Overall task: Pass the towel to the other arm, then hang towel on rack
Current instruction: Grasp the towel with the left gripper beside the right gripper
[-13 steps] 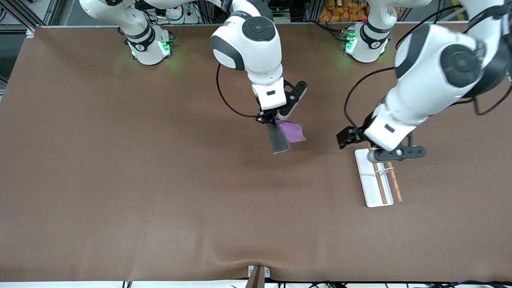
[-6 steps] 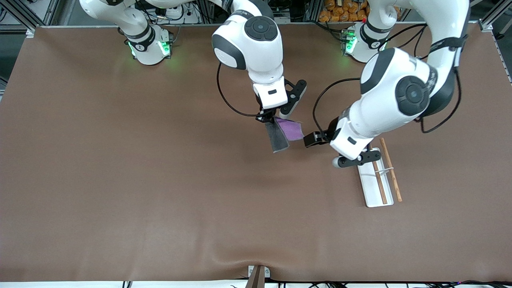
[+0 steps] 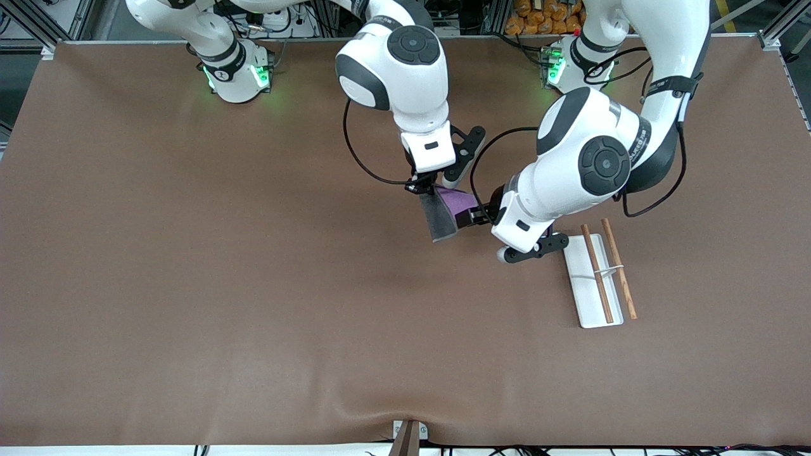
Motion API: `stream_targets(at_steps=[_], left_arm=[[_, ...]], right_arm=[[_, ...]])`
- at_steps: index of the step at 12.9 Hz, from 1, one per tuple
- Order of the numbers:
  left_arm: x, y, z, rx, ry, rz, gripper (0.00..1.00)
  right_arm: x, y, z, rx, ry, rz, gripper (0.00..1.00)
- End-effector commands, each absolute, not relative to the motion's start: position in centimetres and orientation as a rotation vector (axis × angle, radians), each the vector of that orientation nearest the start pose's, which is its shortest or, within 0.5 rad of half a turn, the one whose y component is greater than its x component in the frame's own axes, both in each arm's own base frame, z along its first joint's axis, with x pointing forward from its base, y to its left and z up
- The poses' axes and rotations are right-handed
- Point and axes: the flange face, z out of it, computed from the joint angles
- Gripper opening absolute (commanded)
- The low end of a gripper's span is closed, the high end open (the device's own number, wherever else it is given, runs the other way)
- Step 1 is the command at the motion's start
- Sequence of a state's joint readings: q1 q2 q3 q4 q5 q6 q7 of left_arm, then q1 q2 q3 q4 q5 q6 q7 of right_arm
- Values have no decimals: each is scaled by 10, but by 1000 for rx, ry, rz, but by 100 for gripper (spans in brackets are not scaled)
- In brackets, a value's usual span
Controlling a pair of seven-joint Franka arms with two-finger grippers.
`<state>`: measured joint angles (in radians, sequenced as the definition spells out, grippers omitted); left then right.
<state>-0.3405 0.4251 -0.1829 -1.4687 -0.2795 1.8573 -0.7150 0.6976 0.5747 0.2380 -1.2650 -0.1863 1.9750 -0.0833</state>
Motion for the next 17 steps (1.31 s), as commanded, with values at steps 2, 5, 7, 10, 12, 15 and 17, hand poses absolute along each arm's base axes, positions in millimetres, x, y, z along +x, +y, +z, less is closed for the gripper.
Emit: stream_targets(at_steps=[2, 5, 7, 10, 12, 15, 17], left_arm=[[591, -347, 441, -3366, -552, 434, 79], [590, -348, 441, -3364, -558, 439, 59], [590, -349, 440, -3363, -555, 441, 47], [589, -352, 443, -3370, -551, 439, 23], [588, -353, 445, -3386, -577, 470, 9], [589, -349, 451, -3389, -574, 458, 0], [593, -339, 457, -3393, -588, 441, 0]], right_arm=[[476, 558, 451, -2721, -1563, -260, 0], [475, 558, 451, -2720, -1565, -260, 0], [475, 558, 451, -2720, -1565, -260, 0], [475, 558, 451, -2720, -1565, -260, 0], [475, 558, 451, -2721, -1563, -260, 0], [475, 558, 452, -2721, -1562, -262, 0], [475, 558, 451, -2721, -1563, -260, 0]])
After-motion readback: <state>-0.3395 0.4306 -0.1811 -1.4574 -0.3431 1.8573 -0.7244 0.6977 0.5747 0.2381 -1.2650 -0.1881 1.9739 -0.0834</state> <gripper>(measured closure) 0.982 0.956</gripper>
